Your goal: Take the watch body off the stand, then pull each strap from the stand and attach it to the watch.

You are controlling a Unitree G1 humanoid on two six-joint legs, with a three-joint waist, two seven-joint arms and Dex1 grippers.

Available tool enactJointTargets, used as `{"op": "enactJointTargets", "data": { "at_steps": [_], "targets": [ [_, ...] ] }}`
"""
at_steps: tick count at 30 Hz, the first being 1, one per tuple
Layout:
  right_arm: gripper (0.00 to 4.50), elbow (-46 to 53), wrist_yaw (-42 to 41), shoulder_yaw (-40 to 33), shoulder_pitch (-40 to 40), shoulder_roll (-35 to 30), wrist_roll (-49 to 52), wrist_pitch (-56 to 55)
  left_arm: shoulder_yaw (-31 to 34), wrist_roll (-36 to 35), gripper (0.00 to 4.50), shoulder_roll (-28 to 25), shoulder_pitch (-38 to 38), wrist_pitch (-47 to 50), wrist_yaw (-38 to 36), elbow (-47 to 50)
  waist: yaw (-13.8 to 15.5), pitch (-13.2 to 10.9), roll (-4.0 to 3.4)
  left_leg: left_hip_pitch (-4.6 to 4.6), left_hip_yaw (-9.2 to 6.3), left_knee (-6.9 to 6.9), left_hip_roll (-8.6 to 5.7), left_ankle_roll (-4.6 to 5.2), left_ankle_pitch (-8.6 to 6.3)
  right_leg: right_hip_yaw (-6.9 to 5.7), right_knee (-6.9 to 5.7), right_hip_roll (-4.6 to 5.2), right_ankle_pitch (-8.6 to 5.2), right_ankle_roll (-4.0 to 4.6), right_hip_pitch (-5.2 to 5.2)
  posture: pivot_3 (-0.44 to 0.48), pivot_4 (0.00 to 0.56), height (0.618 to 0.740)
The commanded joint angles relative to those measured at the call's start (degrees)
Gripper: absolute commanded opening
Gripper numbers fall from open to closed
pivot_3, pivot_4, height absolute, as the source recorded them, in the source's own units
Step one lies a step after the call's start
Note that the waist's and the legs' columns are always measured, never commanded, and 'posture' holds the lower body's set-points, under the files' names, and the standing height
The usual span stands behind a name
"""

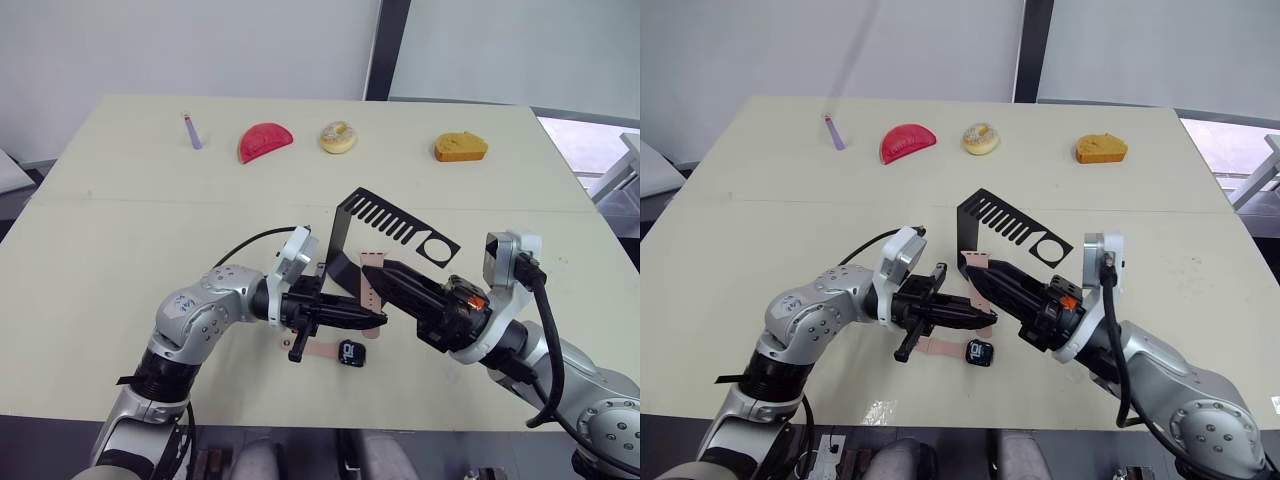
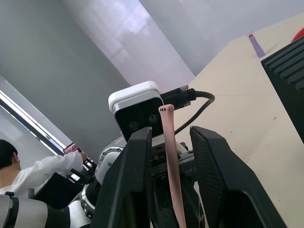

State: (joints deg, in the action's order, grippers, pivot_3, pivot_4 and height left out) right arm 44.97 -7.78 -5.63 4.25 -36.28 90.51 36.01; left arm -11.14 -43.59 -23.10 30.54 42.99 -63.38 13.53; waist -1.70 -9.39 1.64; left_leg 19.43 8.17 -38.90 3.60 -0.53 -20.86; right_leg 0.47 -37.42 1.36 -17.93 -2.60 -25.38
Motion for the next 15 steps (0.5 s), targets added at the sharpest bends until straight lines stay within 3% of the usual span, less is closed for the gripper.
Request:
{"op": "enactJointTargets", "data": {
  "at_steps": [1,11,15],
  "targets": [
    [1.38,1.18,-0.15,-1.57,0.48,-0.72,1.06,-1.09,0.77,-0.49,0.0,0.19,-0.29,-1.04,-0.21,1.53,0.0,0.0,0.0,0.0,0.0,0.0,0.0,0.0,0.0,0.0,0.0,0.0,0.0,0.0,0.0,0.0,0.15,0.737],
    [1.38,1.25,0.08,-1.05,1.16,-0.66,0.71,-1.12,0.77,-0.49,0.0,0.6,-0.3,-1.14,-0.01,1.49,0.0,0.0,0.0,0.0,0.0,0.0,0.0,0.0,0.0,0.0,0.0,0.0,0.0,0.0,0.0,0.0,0.15,0.737],
    [0.05,1.3,0.17,-0.95,1.44,-0.53,0.88,-1.17,0.79,-0.45,0.0,0.63,-0.29,-1.18,-0.07,1.32,0.01,0.0,0.0,0.0,-0.01,0.0,0.0,0.0,0.0,0.0,0.0,0.0,0.0,0.0,0.0,0.0,0.15,0.737]
  ]
}}
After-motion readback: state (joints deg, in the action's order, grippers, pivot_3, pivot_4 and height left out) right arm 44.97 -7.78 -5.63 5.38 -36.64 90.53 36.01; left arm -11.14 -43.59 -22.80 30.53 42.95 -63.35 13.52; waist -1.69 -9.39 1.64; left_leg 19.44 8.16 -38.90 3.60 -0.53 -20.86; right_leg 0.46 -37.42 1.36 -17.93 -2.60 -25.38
